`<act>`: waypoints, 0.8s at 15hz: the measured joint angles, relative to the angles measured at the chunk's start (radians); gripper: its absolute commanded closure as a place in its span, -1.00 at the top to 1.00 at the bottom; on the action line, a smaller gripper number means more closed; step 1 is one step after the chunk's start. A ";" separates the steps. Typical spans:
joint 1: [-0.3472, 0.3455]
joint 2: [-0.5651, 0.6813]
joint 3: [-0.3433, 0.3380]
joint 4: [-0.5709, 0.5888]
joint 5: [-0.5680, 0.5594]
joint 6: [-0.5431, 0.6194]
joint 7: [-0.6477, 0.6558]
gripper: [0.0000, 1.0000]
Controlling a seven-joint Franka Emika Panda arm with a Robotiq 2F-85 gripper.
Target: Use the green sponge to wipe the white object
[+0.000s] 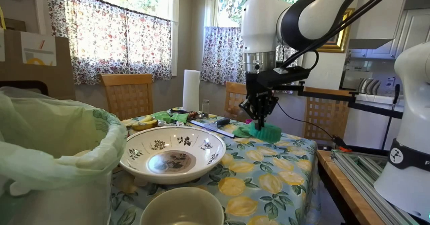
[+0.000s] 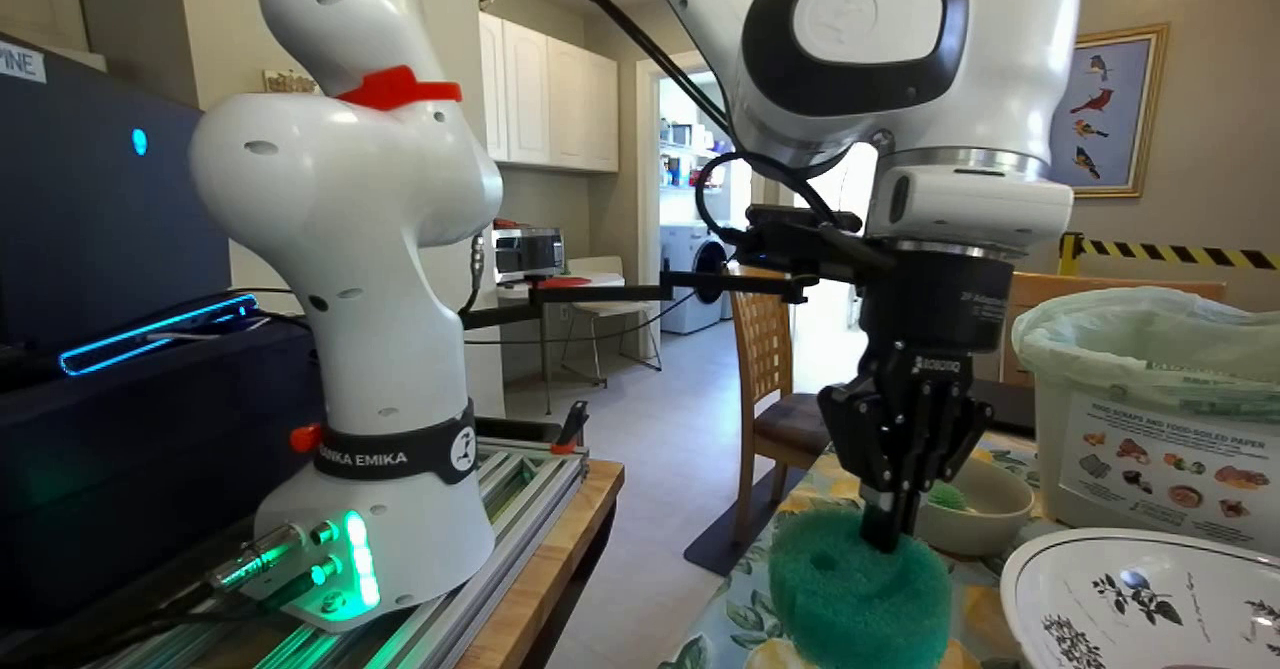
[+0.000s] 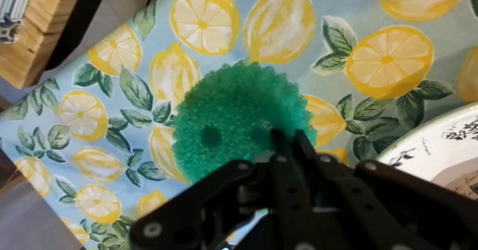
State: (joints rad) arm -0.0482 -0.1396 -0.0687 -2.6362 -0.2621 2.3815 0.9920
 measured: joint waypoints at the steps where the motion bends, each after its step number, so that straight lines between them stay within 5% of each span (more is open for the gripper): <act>1: -0.007 -0.002 0.005 0.000 0.000 0.000 0.000 -0.96; 12: -0.036 -0.008 0.019 0.000 0.000 0.000 0.000 -0.84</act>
State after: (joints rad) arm -0.0841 -0.1473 -0.0496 -2.6362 -0.2621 2.3820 0.9921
